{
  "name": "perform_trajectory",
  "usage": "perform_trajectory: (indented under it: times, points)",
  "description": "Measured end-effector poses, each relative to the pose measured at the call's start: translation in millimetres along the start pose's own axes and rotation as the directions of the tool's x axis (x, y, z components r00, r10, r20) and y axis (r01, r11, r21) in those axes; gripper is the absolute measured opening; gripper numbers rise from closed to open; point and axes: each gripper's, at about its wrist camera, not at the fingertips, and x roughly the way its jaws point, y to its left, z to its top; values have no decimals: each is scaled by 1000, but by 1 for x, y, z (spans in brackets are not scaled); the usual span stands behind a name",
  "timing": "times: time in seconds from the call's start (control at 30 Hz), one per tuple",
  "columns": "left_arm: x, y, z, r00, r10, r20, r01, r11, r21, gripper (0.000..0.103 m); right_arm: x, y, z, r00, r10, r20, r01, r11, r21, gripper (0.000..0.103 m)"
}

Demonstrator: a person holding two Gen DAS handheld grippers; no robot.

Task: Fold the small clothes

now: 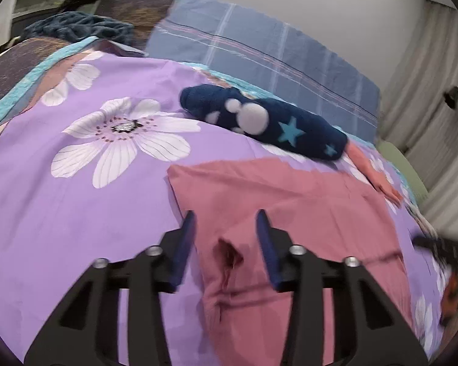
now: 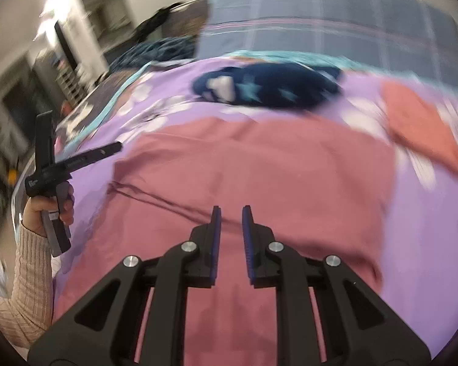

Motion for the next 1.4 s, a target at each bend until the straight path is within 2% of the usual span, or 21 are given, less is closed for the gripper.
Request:
perform_trajectory:
  times: [0.1,0.2,0.27,0.33,0.5,0.57,0.67,0.83,0.93,0.97,1.0,1.03,1.07,1.13,1.23,1.27,1.33,1.4]
  points:
    - [-5,-8,-7,999,-48,-19,49,996,76,40,35,44,43,999,-24,-48,17,989,-148,16]
    - [2,-15,-11,997,-41,-66,50,989,142,40,75,93,81,993,-7,-118,-23,967,-254,18]
    - [8,-9,-16,995,-31,-93,43,991,130,40,94,116,95,986,14,-166,-60,959,-276,21]
    - [12,0,-18,991,-59,-118,70,993,94,40,120,136,108,972,21,-232,-88,955,-284,22]
    - [6,3,-21,980,-164,-115,173,982,74,40,163,162,106,937,10,-350,-118,950,-289,22]
    - [5,3,-22,971,-207,-119,216,974,66,29,172,171,102,927,-1,-374,-126,941,-315,22]
    - [9,4,-24,971,-192,-142,201,978,56,26,180,179,100,914,-3,-405,-142,934,-328,22]
    - [16,12,-26,969,-186,-161,191,981,15,26,191,187,98,902,-43,-429,-137,915,-379,29]
    - [19,14,-27,967,-192,-166,195,981,2,26,200,188,89,894,-79,-441,-121,905,-408,27]
    - [20,15,-28,967,-191,-168,194,981,1,26,201,189,87,897,-94,-432,-108,901,-420,19]
    - [20,15,-28,967,-190,-168,193,981,1,26,201,189,85,901,-105,-421,-96,897,-431,4]
    - [19,14,-28,968,-188,-166,192,981,6,23,197,188,87,911,-101,-399,-87,900,-427,4]
    - [18,13,-27,969,-187,-164,191,981,12,12,191,186,91,924,-83,-372,-84,907,-413,4]
    - [14,11,-26,968,-202,-151,207,978,15,3,170,182,103,951,-6,-308,-110,927,-358,4]
    - [4,10,-22,961,-250,-115,253,968,5,1,137,171,120,968,119,-221,-177,948,-264,0]
    - [1,9,-20,958,-267,-106,269,963,5,1,133,167,124,970,135,-201,-183,952,-245,0]
    - [1,8,-20,956,-274,-105,277,961,7,1,136,159,129,975,114,-193,-156,963,-221,1]
    - [4,8,-22,961,-249,-123,252,968,9,1,148,148,128,973,78,-217,-120,974,-192,3]
